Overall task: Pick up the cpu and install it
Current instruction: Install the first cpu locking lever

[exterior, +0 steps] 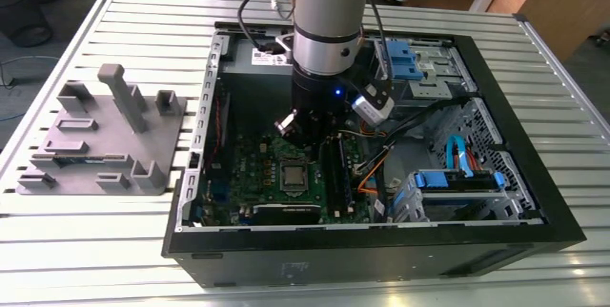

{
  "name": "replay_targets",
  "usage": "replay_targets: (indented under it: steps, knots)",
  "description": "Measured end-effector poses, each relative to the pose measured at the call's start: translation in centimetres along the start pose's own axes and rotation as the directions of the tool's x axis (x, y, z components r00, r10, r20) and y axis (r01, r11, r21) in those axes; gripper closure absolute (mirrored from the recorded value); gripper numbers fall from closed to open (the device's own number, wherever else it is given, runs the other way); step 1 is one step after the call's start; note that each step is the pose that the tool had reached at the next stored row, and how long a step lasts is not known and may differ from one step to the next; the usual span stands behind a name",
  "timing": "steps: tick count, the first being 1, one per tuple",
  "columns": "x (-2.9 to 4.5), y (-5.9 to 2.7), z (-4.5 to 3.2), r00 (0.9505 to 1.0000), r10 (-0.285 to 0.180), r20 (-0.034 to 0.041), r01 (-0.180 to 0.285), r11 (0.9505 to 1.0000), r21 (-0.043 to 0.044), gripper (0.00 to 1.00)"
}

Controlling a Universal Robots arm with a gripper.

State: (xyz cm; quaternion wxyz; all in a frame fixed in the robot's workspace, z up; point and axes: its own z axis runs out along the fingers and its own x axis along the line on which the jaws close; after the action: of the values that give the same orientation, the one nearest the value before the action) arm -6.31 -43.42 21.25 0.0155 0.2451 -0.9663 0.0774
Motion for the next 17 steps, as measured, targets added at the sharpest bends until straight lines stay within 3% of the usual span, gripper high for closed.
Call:
replay_targets:
  steps: [17]
  knots:
    - [0.82, -1.27, 0.26, 1.0, 0.0, -0.0001, 0.0, 1.0, 0.0, 0.87]
